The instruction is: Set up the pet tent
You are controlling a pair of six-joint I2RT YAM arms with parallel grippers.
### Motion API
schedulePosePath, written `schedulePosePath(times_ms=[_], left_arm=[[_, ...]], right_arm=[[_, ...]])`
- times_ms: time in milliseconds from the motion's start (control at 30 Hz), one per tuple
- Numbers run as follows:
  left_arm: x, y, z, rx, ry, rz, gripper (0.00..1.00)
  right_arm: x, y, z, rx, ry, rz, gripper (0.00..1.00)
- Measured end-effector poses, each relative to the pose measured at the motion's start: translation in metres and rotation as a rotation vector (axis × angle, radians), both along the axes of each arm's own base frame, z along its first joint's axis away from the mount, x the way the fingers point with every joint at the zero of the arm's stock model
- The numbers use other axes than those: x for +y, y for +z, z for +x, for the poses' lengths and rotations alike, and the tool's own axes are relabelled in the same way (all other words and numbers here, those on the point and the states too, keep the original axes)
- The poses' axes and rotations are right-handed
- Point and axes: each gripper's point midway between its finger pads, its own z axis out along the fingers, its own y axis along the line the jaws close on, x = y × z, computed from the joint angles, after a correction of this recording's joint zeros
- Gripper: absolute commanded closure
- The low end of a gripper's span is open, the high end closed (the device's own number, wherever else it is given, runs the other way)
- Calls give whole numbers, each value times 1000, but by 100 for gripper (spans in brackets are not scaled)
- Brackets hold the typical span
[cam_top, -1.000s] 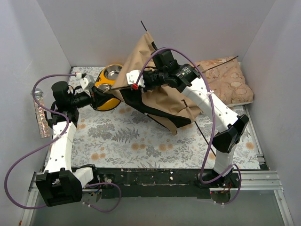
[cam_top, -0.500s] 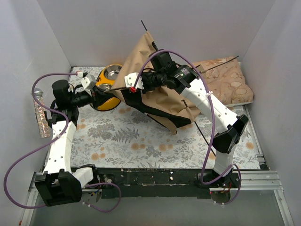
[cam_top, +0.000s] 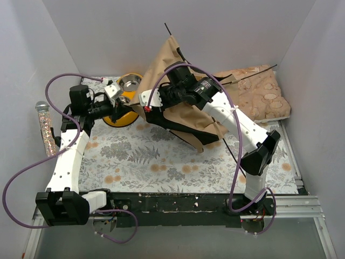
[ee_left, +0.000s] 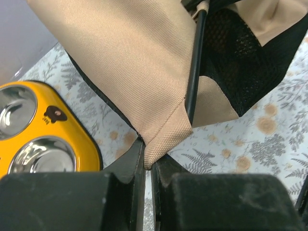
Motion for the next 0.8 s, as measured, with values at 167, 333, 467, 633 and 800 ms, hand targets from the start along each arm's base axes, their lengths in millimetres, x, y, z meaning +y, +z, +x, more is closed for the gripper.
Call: schedulePosePath(times_ms=[167,333,467,633,800], left_arm=[[2,-20,7,76,50,115,100],[10,-41,6,181,115,201,100],[14,-51,-3,243,135,231,100],[14,-53,-10,295,147,218,100],[11,-51,-13,322,152,195,100]], right_arm=[[-2,-22,9,-11,-48,-80,99],[3,-45,13,6,-107,-136,99],[6,-54,13,24,-136,-149,99],[6,-58,14,26,-158,-153,99],[5,-57,17,25,-178,-142,99]])
